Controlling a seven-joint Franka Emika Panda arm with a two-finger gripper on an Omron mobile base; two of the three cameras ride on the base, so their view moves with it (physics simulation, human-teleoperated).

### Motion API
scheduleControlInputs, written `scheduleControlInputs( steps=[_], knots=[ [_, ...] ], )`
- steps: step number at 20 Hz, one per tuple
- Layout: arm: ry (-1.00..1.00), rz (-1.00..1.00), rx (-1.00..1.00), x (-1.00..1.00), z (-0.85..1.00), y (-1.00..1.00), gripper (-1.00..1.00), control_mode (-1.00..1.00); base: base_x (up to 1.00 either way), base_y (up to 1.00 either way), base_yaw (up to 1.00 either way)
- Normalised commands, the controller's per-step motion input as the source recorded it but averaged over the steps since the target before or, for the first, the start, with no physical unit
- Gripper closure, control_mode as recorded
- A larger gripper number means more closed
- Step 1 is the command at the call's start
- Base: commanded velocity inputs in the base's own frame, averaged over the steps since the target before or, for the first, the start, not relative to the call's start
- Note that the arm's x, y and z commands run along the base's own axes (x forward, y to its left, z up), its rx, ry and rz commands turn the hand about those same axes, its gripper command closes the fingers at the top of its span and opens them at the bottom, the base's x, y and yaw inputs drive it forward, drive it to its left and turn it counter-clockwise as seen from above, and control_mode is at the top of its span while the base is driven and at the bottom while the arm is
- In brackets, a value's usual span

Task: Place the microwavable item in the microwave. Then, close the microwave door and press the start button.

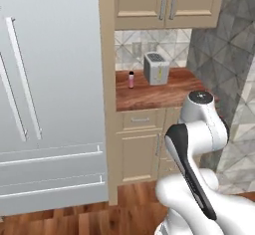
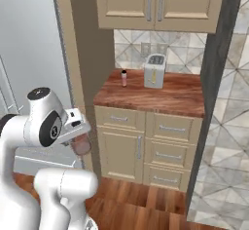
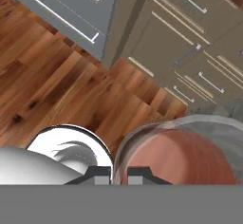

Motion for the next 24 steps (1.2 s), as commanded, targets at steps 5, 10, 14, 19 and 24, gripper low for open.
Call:
scheduleControlInputs(
  steps=[5, 10, 14, 19, 24],
  knots=[
    [0.0, 0.0, 0.0, 0.0, 0.0, 0.0, 1.0, 1.0, -0.87, 0.98, 0.04],
    [0.0, 0.0, 0.0, 0.0, 0.0, 0.0, 1.0, 1.0, -0.38, 1.0, 0.0],
    [0.0, 0.0, 0.0, 0.0, 0.0, 0.0, 1.0, 1.0, 0.23, 1.0, 0.0],
    [0.0, 0.0, 0.0, 0.0, 0.0, 0.0, 1.0, 1.0, 0.6, 1.0, -0.01],
    [0.0, 0.0, 0.0, 0.0, 0.0, 0.0, 1.0, 1.0, 0.77, 1.0, 0.0]
  ],
)
